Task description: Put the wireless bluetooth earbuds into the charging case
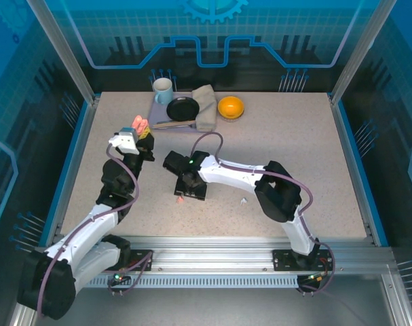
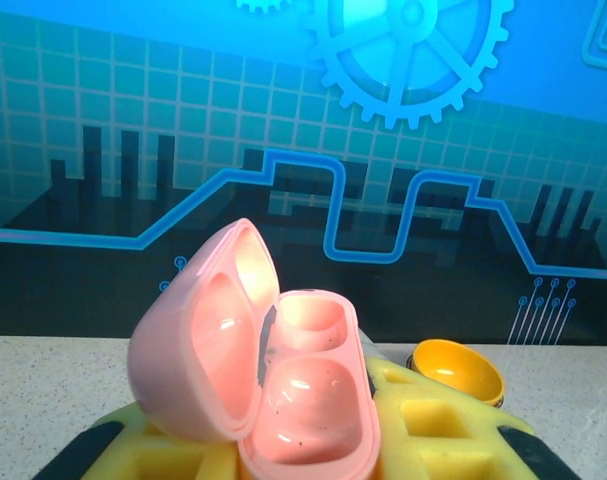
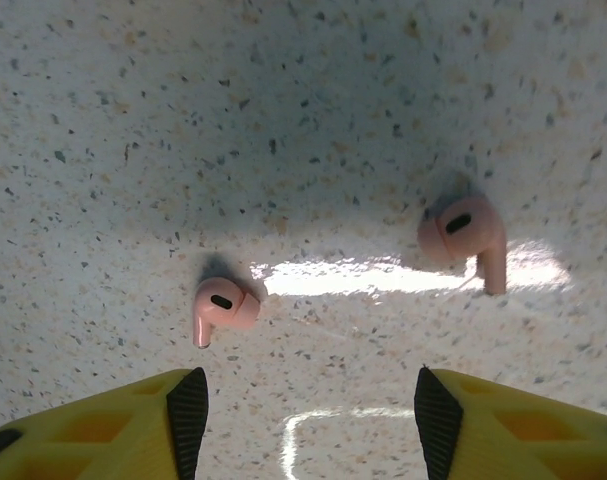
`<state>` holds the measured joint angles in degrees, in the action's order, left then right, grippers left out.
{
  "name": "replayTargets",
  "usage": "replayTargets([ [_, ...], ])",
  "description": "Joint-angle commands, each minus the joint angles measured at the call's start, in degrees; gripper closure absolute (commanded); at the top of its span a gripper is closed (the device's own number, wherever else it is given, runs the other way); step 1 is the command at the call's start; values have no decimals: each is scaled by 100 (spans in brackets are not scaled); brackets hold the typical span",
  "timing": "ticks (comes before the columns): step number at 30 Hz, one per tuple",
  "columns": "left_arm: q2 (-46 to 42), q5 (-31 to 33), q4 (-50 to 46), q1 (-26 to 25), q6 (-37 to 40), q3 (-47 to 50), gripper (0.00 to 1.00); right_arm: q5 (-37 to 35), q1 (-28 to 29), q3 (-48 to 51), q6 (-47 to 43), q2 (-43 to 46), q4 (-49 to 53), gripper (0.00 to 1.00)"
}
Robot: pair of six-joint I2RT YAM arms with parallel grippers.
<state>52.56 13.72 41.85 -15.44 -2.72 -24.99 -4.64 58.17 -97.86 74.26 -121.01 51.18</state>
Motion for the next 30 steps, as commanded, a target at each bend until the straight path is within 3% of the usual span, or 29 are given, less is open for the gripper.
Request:
replayTargets([
  [1, -196, 130, 105, 98, -42, -123, 100, 161, 139, -497, 967, -328, 371, 40],
  [7, -397, 10, 52, 212, -117, 4, 100, 84, 173, -1103, 1369, -669, 729, 41],
  [10, -515, -197, -30, 243, -93, 48, 100, -330, 138, -1052, 1372, -441, 883, 41],
  [25, -234, -2515, 250, 243, -581, 30, 100, -1188, -779, 1242, 873, 1613, 314, 40],
  [27, -193, -2585, 265, 230, -717, 19, 100, -1179, -824, 1326, 862, 1679, 318, 40],
  [30, -230, -2165, 142, 235, -766, 21, 100, -933, -786, 1345, 933, 1647, 177, 40],
])
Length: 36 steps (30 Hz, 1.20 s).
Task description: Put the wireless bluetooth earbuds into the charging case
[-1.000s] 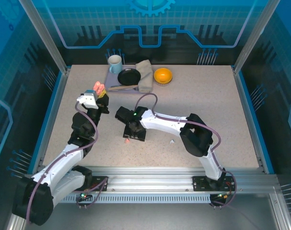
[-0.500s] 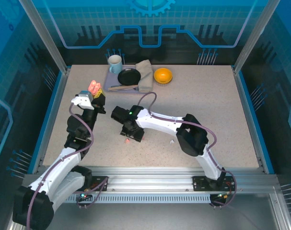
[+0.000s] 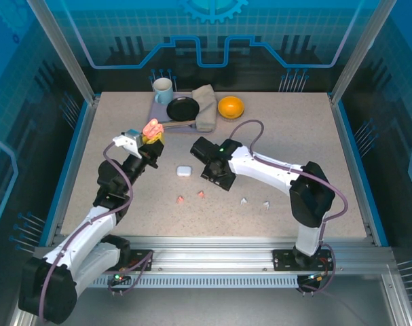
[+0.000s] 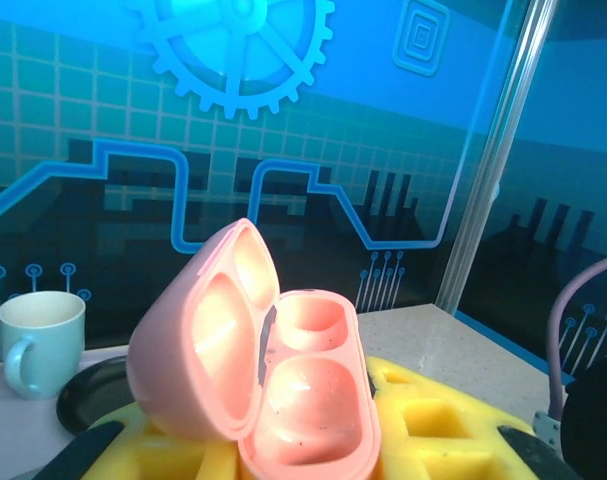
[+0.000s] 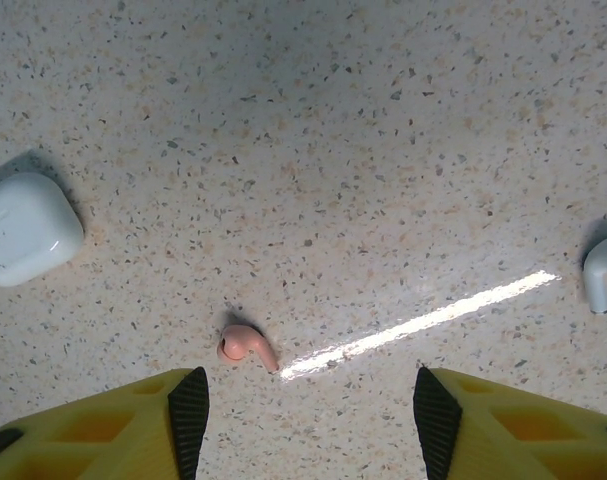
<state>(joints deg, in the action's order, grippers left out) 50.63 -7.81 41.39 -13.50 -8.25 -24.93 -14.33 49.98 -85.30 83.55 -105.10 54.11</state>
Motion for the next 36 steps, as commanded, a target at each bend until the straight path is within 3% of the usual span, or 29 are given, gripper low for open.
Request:
replayTargets([
  [1, -53, 138, 178, 40, -161, 23, 100, 158, 77, 51, 64, -16, -169, 40],
  [6, -88, 815, -7, 41, -92, -46, 100, 642, 417, -585, 426, -765, -75, 41],
  [12, -23, 1123, -173, 49, 66, -210, 100, 997, 748, -1796, 887, -1773, 305, 41],
  [36, -78, 1248, -65, 58, 263, -184, 100, 1278, 953, -3325, 1877, -3207, 1004, 43],
])
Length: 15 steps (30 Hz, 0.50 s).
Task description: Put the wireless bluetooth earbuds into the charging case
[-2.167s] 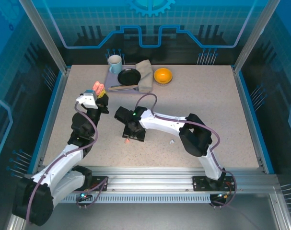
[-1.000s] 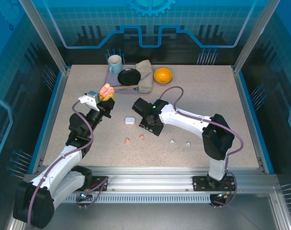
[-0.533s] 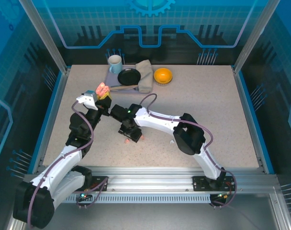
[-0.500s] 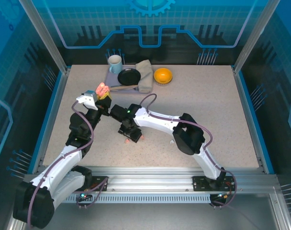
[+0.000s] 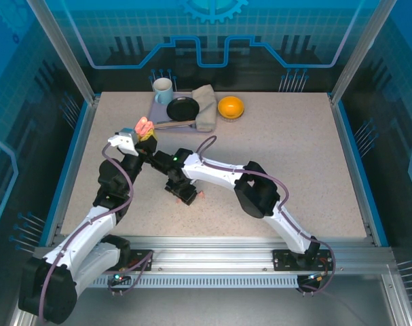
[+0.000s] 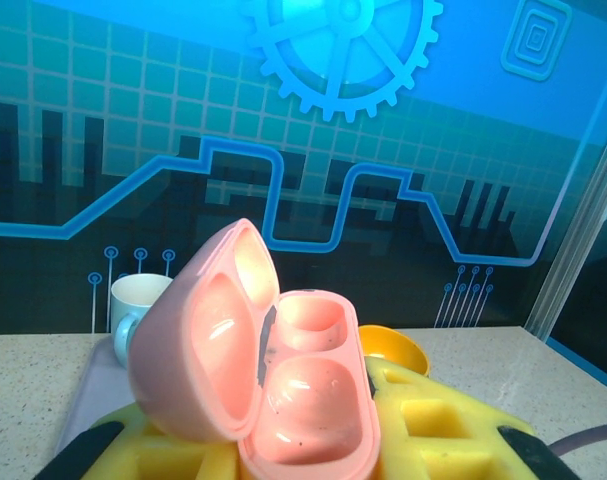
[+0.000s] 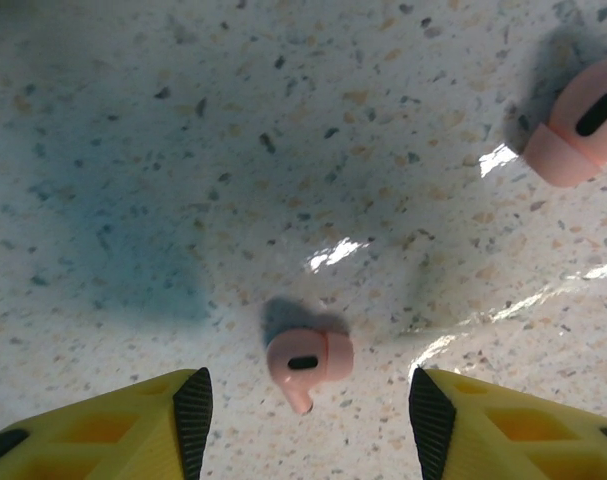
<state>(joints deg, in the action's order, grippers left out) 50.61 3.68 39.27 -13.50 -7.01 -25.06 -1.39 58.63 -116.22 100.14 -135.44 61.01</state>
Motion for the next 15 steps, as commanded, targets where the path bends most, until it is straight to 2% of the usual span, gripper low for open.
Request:
replayTargets([
  [1, -78, 89, 157, 55, 131, -165, 100, -11, 92, -253, 233, -200, 324, 43],
  [15, -84, 54, 144, 58, 142, -96, 100, 53, 30, -370, 369, -455, 225, 45],
])
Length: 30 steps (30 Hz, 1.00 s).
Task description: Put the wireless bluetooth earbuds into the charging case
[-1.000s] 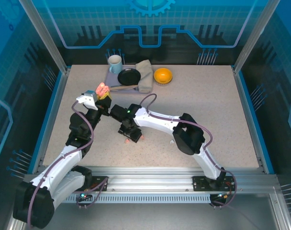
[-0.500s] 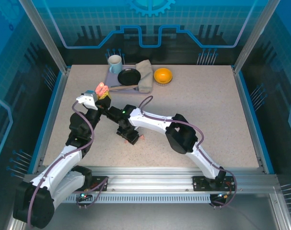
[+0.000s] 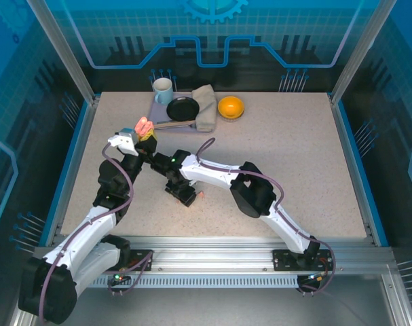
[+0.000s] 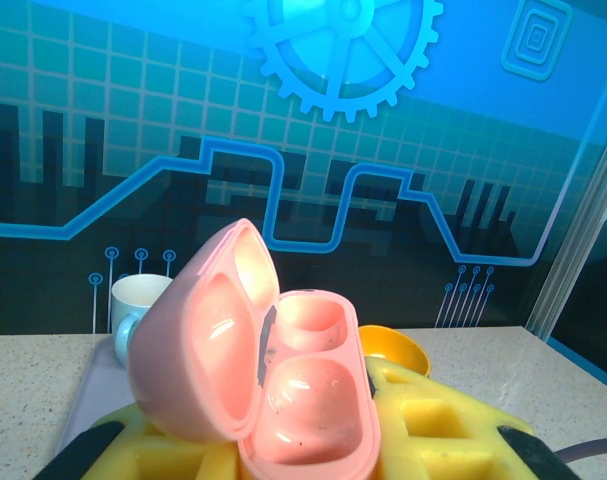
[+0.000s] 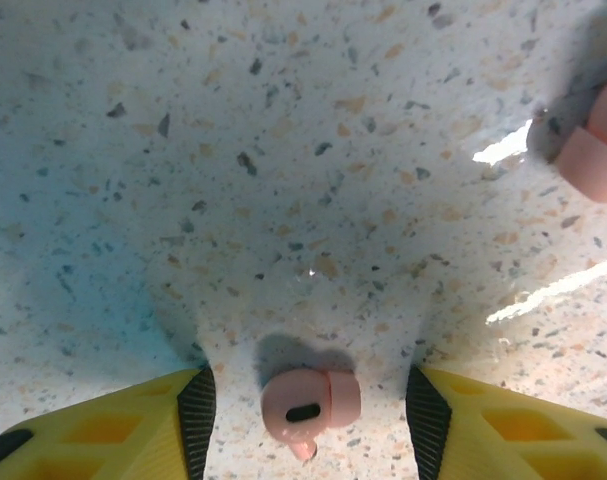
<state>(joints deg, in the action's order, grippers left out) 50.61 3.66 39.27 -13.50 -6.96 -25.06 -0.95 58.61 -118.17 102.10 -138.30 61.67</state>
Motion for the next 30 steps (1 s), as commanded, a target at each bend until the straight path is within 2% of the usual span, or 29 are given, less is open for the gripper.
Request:
replayTargets([
  [1, -85, 56, 143, 58, 134, -96, 100, 9, 37, -190, 169, -188, 156, 45],
  [18, -157, 21, 51, 58, 116, -81, 100, -41, 9, 31, 108, -118, 56, 62],
  [30, -161, -22, 11, 58, 38, -104, 100, -217, -51, 122, -242, 23, 188, 59],
])
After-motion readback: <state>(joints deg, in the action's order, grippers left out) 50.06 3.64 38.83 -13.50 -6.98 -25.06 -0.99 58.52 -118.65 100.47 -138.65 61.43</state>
